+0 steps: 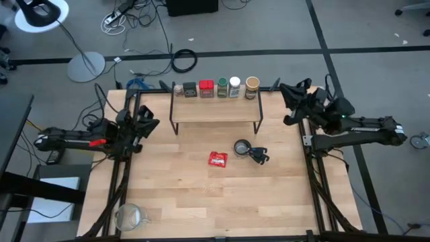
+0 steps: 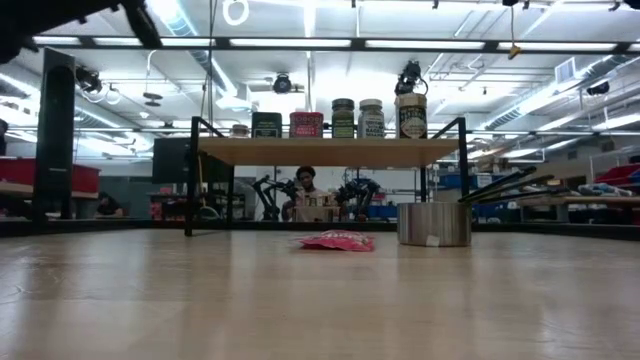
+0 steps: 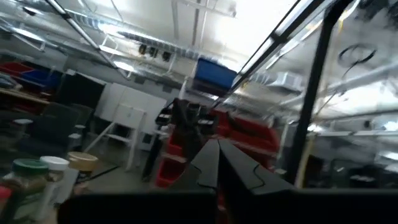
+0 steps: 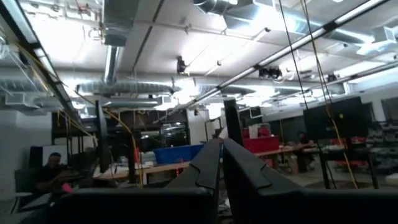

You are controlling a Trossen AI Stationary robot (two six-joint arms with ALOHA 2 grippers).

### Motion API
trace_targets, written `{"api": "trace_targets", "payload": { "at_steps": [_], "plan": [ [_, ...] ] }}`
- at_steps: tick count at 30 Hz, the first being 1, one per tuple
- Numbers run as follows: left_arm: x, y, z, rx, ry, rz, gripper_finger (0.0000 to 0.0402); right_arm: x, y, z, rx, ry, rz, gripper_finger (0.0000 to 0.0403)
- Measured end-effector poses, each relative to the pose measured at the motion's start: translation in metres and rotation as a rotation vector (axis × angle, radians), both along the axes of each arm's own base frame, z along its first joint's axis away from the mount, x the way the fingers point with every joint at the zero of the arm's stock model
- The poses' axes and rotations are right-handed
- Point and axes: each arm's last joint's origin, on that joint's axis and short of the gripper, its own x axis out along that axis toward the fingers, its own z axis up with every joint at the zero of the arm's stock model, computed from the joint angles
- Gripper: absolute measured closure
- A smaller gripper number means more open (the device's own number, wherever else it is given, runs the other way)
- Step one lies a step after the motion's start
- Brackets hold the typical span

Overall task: Shelf spices
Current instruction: Remove the gold seasoning bottle from the shelf

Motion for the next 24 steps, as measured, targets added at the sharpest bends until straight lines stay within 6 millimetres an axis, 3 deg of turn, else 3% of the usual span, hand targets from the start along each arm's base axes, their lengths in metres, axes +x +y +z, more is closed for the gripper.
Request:
{"api": "trace_targets", "payload": {
  "at_steps": [9,13,19,24],
  "plan": [
    [0.05,0.003,0.024,-0.017,0.13,0.124,0.039,0.013,-0.018,0.003,0.099,0.074,-0.062,0.038],
    [0.067,0.003,0.037,0.062,0.166,0.16,0.039,0.012,-0.026,0.004,0.12,0.153,-0.112,0.038],
    [0.075,0.007,0.066,0.149,0.285,0.324,0.0387,0.01,-0.03,0.008,0.085,0.178,-0.15,0.038],
    [0.075,0.011,0.088,0.147,0.443,0.477,0.0358,0.009,-0.031,0.013,0.039,0.248,-0.175,0.038]
  ]
}}
